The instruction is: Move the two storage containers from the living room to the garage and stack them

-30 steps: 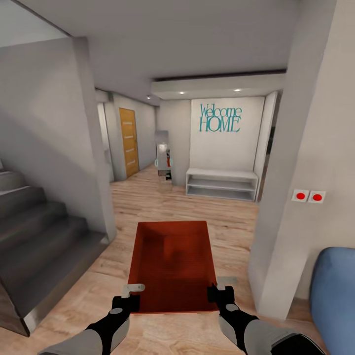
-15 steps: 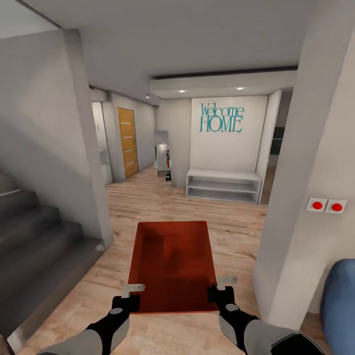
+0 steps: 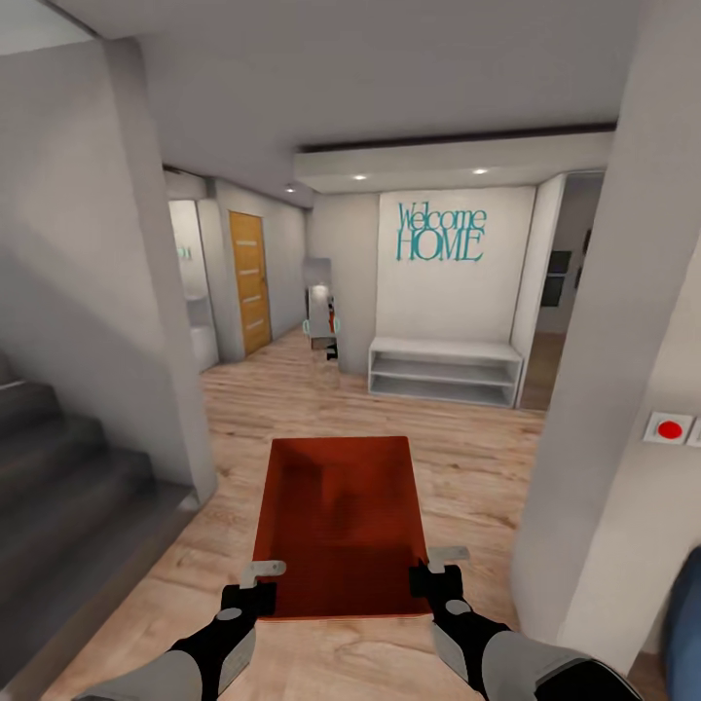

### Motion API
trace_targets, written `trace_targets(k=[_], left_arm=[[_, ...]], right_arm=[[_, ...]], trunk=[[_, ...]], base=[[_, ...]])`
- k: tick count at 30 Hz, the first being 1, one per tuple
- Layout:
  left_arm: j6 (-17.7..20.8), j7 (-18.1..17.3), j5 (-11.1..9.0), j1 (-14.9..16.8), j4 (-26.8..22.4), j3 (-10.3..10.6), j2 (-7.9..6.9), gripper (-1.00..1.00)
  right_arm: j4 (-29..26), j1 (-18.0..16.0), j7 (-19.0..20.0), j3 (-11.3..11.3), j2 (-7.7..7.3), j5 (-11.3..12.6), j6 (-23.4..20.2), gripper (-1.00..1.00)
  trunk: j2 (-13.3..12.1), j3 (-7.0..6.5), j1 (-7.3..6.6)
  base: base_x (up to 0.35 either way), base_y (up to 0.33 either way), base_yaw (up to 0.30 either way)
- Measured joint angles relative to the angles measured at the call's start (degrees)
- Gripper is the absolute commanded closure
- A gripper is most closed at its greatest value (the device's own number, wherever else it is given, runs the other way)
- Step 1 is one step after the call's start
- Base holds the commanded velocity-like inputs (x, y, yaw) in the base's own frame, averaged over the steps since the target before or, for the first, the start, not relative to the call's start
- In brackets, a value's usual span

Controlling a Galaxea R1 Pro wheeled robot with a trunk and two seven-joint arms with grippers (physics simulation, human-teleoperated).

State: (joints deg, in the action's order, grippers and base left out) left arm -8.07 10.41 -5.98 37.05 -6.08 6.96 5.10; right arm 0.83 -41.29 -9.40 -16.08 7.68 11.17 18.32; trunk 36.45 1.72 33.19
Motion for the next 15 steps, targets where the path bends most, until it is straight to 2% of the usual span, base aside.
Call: trace_targets(k=[15], left_arm=[[0.0, 0.0, 0.0, 0.0, 0.0, 0.0, 0.0, 1.0]], right_arm=[[0.0, 0.0, 0.0, -0.1, -0.01, 0.2, 0.0, 1.0]], trunk=[[0.0, 0.0, 0.0]], base=[[0.321, 0.0, 0.0]])
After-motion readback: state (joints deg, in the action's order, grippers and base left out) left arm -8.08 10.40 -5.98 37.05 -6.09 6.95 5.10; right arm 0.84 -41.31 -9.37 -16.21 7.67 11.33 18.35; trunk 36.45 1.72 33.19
